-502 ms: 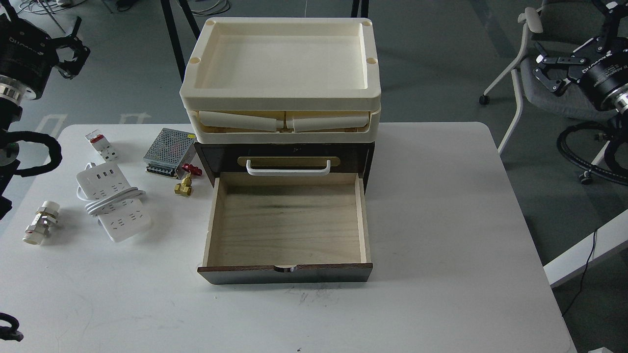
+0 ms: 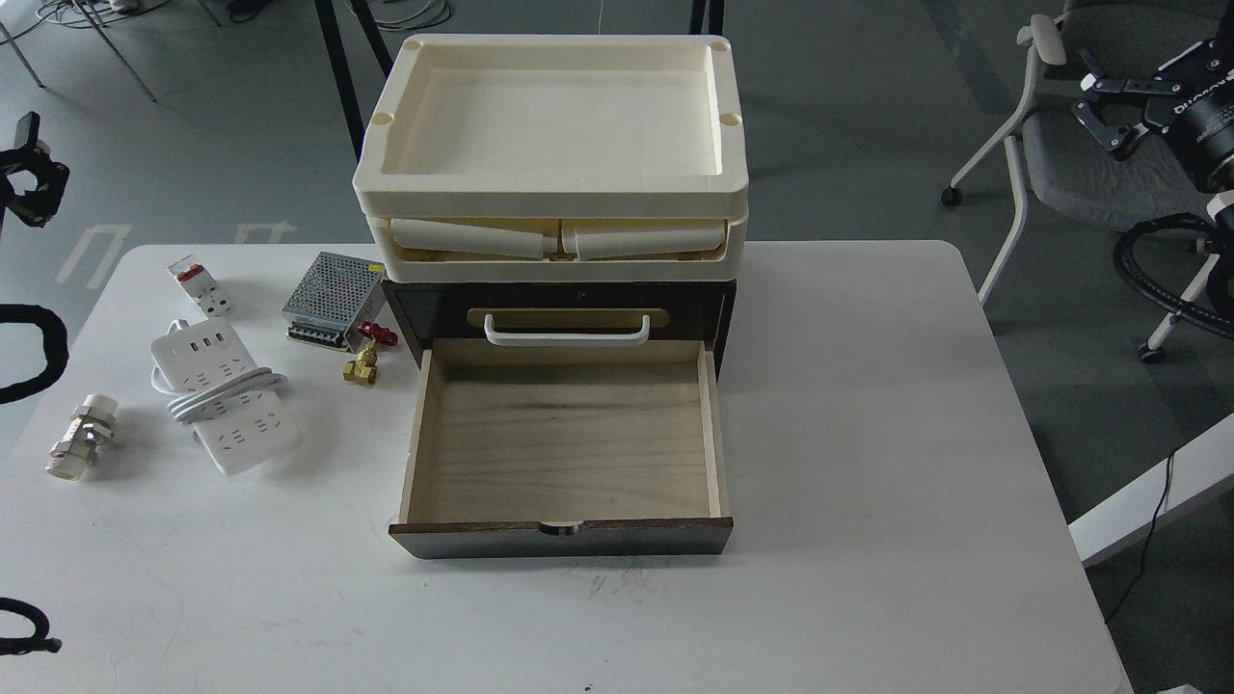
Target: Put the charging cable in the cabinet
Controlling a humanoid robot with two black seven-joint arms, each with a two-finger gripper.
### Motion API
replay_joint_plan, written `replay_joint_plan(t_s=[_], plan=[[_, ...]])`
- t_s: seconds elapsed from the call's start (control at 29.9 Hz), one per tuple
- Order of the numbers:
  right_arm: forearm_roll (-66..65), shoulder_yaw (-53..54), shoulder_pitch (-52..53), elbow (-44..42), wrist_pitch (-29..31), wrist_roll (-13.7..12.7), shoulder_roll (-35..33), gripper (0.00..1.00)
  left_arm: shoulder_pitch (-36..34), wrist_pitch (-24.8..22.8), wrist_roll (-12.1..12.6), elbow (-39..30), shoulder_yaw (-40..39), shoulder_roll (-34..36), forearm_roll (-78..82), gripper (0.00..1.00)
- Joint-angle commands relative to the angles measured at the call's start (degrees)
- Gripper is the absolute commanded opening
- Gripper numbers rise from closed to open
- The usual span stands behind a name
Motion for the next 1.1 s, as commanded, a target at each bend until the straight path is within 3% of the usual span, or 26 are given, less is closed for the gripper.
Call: replay_joint_plan(t_s=[0.0, 0.13, 0.4, 0.57, 0.8, 0.94, 1.07], plan=[[-0.08, -0.09, -0.04, -0.05, 0.0, 0.0, 0.32, 1.0, 0.04, -0.01, -4.81, 0.57, -2.69, -2.12, -2.68, 1.0], [0.01, -0.09, 0.05, -0.05, 0.0, 0.0, -0.03, 1.0, 0.12, -0.01, -4.81, -2.93, -5.5, -0.03, -3.03, 1.0], [-0.08, 0.09, -0.21, -0.49, 0.0, 0.0, -1.0, 1.0, 5.93, -0.01, -4.81, -30.07, -2.62, 23.5, 3.0, 1.0], [-0.08, -0.17, -1.53, -0.75, 0.0, 0.0, -0.56, 1.0, 5.75, -0.01, -4.81, -43.36, -5.15, 35.83, 24.6, 1.0], [-0.08, 0.09, -2.59, -0.84, 0.0, 0.0, -0.91, 1.0, 6.01, -0.01, -4.81, -56.19, -12.37, 41.37, 70.99, 1.0], [-0.08, 0.09, -2.94, -1.19, 0.0, 0.0, -1.52, 1.0, 9.78, -0.01, -4.81, -62.97, -7.29, 43.49, 99.12, 1.0], [-0.08, 0.09, -3.99, -1.8, 0.0, 0.0, -1.79, 1.0, 10.5, -0.01, -4.81, -63.15, 3.26, 43.41, 109.54, 1.0]])
